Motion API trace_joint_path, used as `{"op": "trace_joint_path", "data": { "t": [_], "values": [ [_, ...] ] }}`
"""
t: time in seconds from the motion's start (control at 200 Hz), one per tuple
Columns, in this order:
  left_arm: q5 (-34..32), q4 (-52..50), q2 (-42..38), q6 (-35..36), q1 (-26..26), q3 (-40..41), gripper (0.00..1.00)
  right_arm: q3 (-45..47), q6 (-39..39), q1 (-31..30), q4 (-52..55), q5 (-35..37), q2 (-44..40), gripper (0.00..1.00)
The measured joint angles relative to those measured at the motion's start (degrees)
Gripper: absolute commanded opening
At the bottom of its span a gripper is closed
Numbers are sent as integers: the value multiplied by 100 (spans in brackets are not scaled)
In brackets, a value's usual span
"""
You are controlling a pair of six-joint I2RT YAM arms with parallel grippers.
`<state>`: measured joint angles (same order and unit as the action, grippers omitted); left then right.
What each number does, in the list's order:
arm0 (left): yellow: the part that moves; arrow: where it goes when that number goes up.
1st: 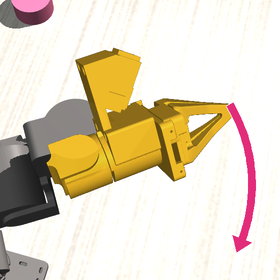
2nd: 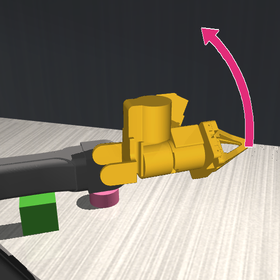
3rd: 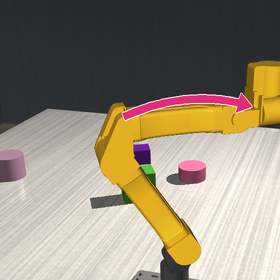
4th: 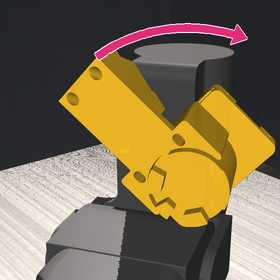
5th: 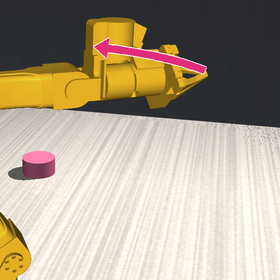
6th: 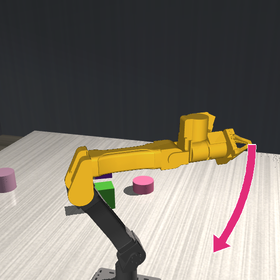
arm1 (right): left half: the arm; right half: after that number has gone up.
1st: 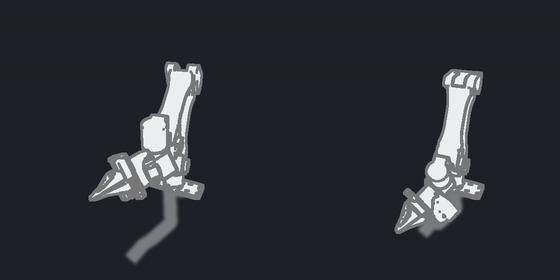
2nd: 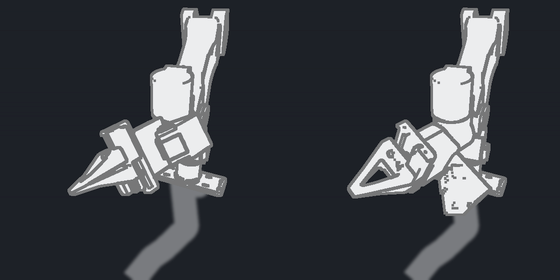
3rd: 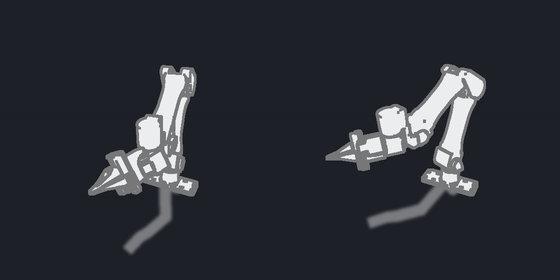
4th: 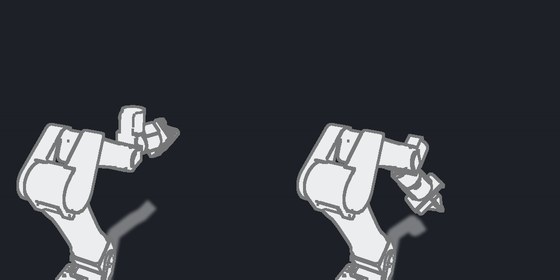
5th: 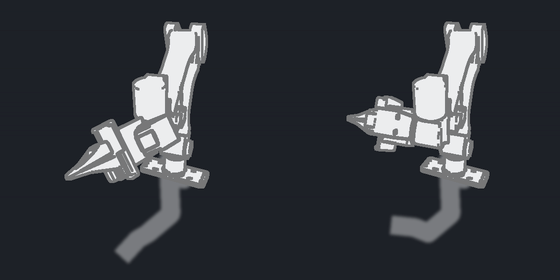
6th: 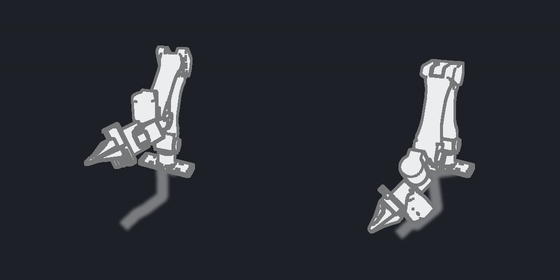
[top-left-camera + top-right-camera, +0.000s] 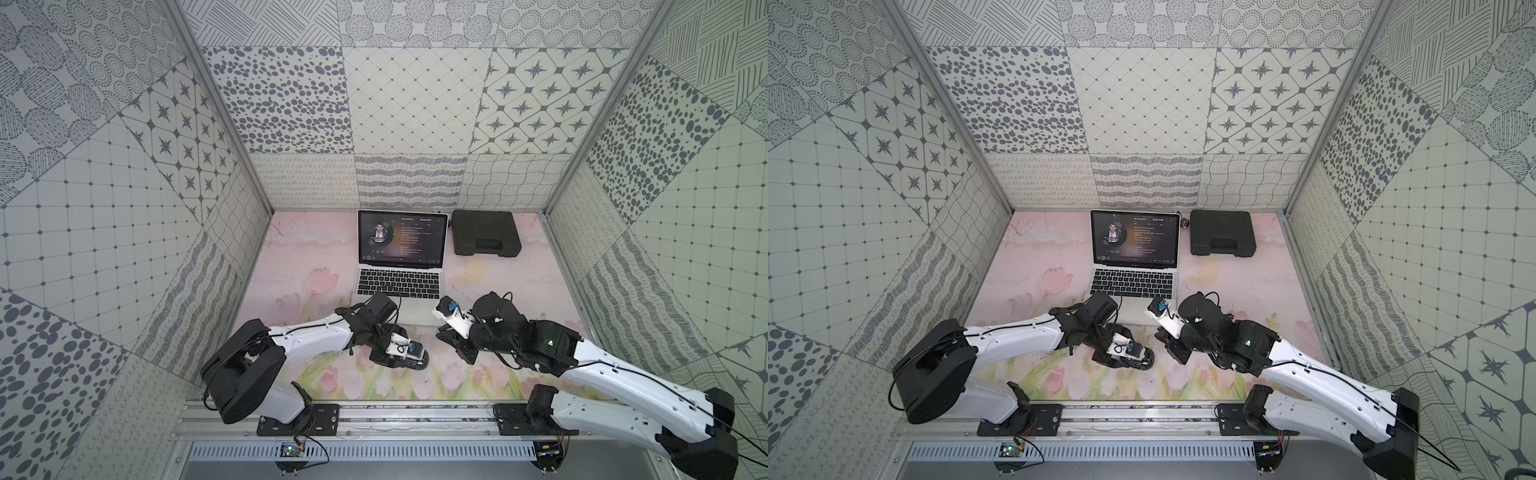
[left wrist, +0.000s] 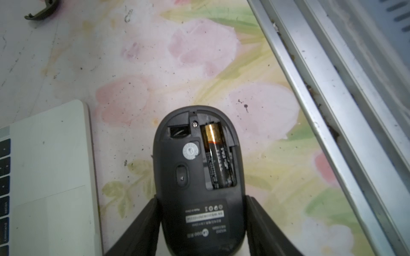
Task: Remove the wireless mouse receiver from the laptop
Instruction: Pick up the mouse from the center of the board.
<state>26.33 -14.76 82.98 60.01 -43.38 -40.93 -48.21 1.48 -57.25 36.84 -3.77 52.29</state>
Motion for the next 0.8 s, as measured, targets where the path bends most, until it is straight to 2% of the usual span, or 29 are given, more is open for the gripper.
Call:
{"op": "trace_joint_path", "data": {
  "t": [0.51, 0.8],
  "values": [
    [-385, -1086, -944, -748, 11, -496, 44, 197, -83, 0, 15, 101, -57, 3],
    [-448, -1355, -942, -927, 37, -483, 37, 413, -175, 2, -203, -17, 299, 3]
  ]
}}
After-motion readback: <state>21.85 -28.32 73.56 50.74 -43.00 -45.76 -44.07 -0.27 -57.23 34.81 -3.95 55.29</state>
